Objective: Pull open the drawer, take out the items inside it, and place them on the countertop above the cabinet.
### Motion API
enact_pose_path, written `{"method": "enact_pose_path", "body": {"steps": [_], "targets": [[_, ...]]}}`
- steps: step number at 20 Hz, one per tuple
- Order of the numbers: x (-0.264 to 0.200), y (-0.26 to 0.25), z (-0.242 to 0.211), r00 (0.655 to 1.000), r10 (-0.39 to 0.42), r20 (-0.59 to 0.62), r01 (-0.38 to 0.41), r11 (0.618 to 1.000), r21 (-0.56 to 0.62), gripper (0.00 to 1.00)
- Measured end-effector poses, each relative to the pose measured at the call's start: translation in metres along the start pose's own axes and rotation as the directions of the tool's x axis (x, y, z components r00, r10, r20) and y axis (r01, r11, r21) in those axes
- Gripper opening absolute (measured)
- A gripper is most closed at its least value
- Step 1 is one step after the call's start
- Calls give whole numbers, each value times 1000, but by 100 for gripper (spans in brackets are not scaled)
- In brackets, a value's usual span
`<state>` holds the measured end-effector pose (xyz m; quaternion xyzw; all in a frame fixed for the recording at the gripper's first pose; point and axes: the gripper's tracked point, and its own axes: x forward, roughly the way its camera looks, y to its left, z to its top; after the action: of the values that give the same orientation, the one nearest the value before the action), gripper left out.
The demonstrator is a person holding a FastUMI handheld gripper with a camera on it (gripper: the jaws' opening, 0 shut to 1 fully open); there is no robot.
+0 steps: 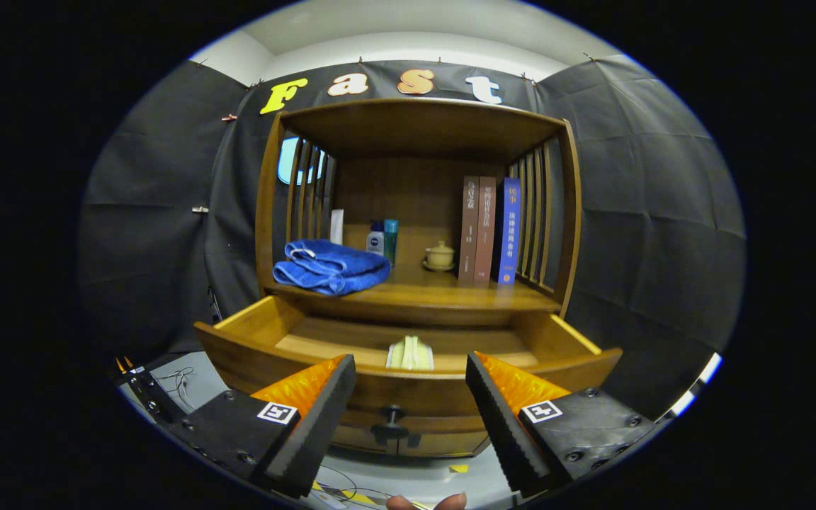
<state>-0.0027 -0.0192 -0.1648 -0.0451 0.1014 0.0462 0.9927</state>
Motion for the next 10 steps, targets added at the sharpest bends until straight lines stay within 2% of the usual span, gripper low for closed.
{"method": "enact_pose_path", "body": {"steps": [3,5,8,10], "targets": [[28,-5,20,992,38,-117,-35,999,30,99],[57,-8,17,970,56,-237,-37,996,84,99],[99,-14,-13,898,64,-435,-14,993,117,99],[121,-11,-36,838,75,-541,-12,993,119,99]]}}
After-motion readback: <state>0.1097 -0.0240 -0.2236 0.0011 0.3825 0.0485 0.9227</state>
